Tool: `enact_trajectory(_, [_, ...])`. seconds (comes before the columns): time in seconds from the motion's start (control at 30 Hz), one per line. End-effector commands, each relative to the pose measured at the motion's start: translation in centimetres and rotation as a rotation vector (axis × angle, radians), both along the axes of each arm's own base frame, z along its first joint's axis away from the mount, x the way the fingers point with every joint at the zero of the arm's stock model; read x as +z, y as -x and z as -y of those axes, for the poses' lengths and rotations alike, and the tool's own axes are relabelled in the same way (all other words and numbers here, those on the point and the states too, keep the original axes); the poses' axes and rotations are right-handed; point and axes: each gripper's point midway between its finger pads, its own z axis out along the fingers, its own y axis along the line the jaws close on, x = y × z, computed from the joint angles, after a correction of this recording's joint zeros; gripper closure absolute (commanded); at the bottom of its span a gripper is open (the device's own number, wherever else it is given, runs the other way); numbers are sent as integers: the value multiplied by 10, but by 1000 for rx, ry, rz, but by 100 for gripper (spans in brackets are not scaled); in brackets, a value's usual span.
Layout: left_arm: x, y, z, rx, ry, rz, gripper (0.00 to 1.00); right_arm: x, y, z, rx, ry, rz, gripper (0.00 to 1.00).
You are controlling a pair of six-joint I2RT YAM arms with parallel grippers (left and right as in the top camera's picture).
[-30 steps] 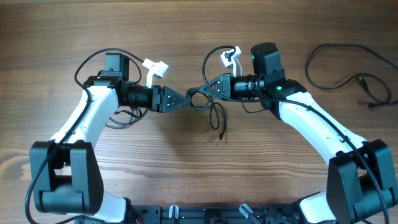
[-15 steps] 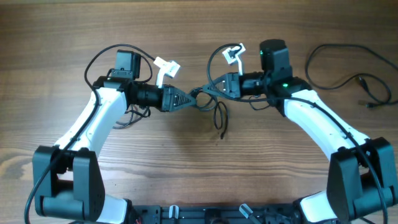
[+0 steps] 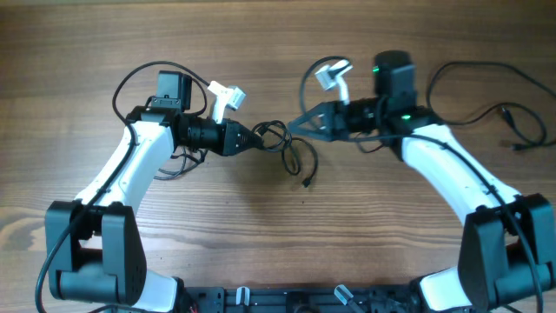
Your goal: Untangle cables
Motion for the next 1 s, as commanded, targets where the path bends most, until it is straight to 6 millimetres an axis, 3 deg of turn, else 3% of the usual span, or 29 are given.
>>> enact_trajectory(0.0, [-4, 6, 7, -87, -8, 81, 96, -42, -8, -26, -233, 269, -208, 59])
enact_trajectory(0.1, [-1, 10, 12, -125, 13, 108, 96, -82, -15, -18, -416, 476, -258, 56])
enact_trajectory(0.17, [2, 14, 14, -156, 37, 125, 96, -87, -28, -9, -519, 508, -276, 58])
enact_trajectory(0.27, [3, 17, 14, -165, 43, 125, 96, -78, -42, -12, -576, 462, -256, 67])
enact_trajectory(0.33, [8, 20, 17, -186, 79, 138, 96, -76, -44, -13, -585, 449, -271, 67])
enact_trajectory(0.43, [20, 31, 23, -251, 161, 178, 96, -68, -28, -25, -482, 403, -305, 67])
enact_trajectory(0.53, [22, 33, 24, -260, 180, 189, 96, -69, -26, -25, -481, 401, -336, 66])
enact_trajectory(0.63, [32, 46, 32, -334, 251, 247, 96, -69, -20, -31, -483, 399, -389, 67])
enact_trajectory(0.7, [32, 49, 35, -348, 252, 248, 96, -68, -14, -39, -464, 397, -387, 89])
enact_trajectory(0.73, [32, 49, 35, -348, 252, 248, 96, -68, -14, -39, -463, 397, -385, 93])
enact_trajectory(0.83, [32, 49, 36, -348, 252, 248, 96, -66, -11, -41, -442, 387, -394, 88])
enact_trajectory(0.9, [32, 48, 36, -349, 252, 252, 96, -65, -8, -43, -424, 384, -391, 96])
enact_trajectory(0.97, [22, 46, 32, -348, 189, 252, 96, -64, -13, -38, -393, 382, -288, 96])
